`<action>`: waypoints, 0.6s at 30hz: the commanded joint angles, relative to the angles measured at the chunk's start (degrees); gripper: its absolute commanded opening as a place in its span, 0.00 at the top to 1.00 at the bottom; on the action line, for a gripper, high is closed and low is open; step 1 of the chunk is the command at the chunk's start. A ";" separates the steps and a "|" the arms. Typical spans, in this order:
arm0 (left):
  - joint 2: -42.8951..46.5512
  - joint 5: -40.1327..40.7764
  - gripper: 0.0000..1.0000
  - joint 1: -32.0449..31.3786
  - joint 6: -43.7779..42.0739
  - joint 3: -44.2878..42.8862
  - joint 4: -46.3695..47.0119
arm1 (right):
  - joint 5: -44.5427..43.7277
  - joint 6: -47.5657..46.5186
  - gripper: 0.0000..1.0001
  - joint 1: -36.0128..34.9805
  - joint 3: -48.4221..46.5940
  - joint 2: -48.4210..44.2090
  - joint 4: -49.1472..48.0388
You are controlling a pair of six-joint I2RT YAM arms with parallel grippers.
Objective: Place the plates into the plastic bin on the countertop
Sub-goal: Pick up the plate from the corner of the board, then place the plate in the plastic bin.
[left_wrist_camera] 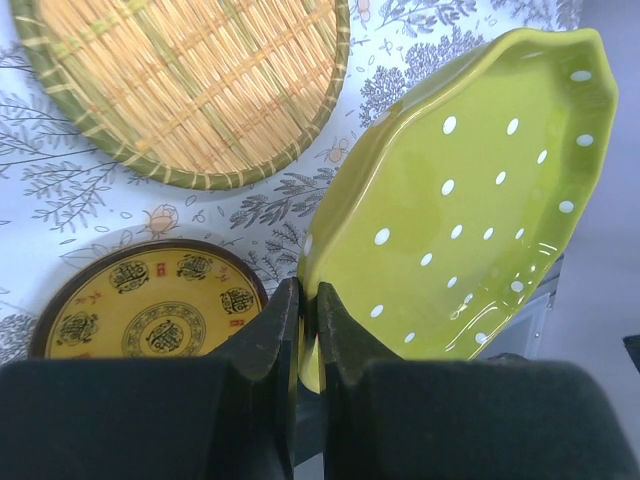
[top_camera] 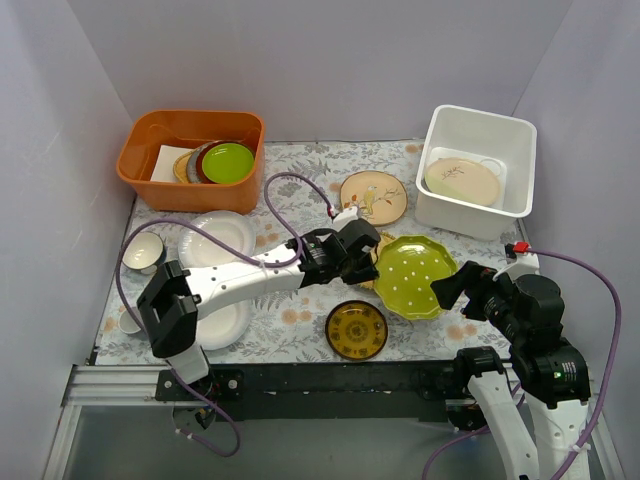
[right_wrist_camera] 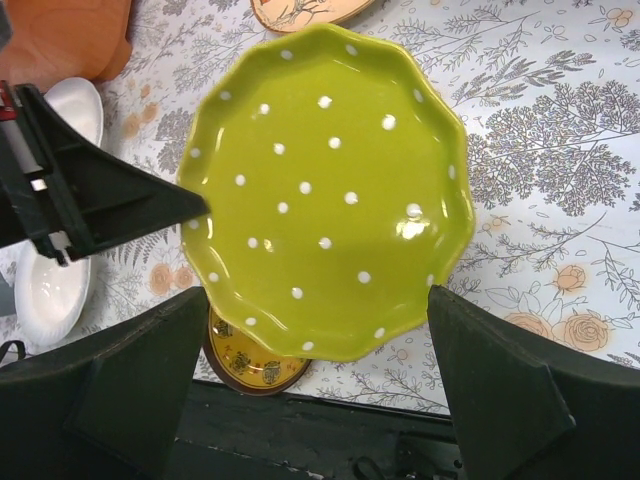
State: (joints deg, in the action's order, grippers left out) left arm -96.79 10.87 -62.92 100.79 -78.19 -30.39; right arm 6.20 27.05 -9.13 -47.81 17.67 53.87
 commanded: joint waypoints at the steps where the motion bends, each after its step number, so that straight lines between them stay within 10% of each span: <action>1: 9.77 1.26 1.00 0.95 1.60 0.49 3.76 | 0.22 -0.68 0.02 -0.37 0.35 0.43 -2.89; 18: 17.51 1.61 1.00 1.39 3.00 4.01 2.00 | 8.04 2.74 0.02 -0.37 9.84 -0.62 -12.90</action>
State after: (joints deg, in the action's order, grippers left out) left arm -84.66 12.86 -61.60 101.41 -74.02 -34.41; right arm 11.16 28.25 -9.13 -39.35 17.76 47.46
